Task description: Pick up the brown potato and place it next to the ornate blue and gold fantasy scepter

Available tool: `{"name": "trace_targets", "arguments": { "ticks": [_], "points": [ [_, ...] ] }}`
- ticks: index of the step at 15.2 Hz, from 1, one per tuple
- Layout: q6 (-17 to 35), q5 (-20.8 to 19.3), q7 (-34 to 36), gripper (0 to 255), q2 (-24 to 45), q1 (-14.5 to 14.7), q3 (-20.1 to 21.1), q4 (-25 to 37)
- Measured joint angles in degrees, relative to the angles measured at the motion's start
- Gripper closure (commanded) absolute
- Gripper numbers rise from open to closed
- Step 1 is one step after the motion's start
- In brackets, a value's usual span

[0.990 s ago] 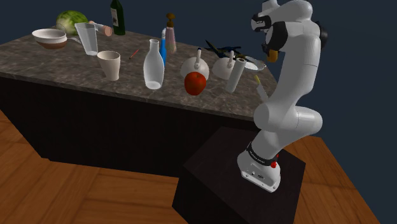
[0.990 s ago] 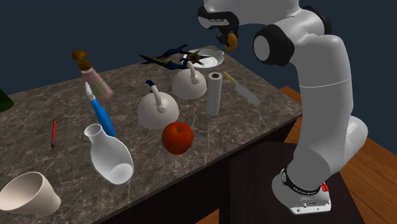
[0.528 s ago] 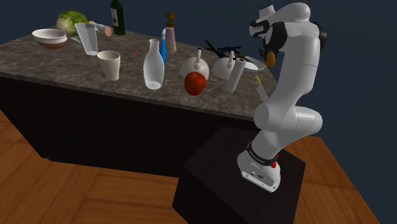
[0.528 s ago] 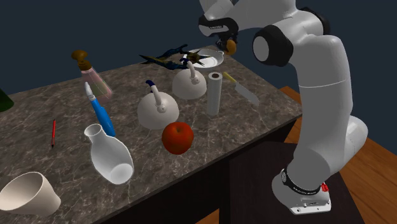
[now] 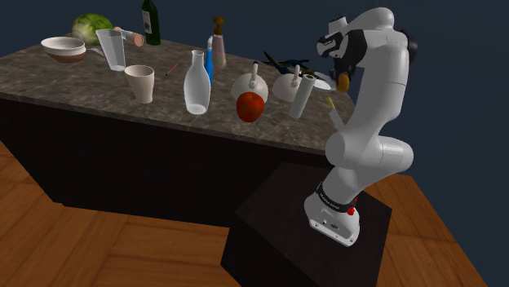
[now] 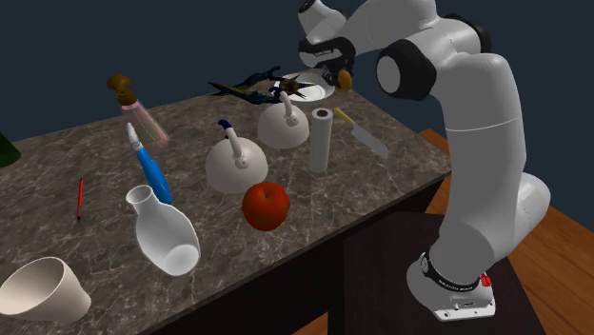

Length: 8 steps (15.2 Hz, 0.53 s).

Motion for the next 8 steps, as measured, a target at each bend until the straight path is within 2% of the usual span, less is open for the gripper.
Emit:
{"name": "trace_targets", "arguments": {
  "ticks": [8],
  "points": [
    [4.2, -0.6, 2.5, 255, 1.8, 0.0, 0.0, -3.1]
  ]
}}
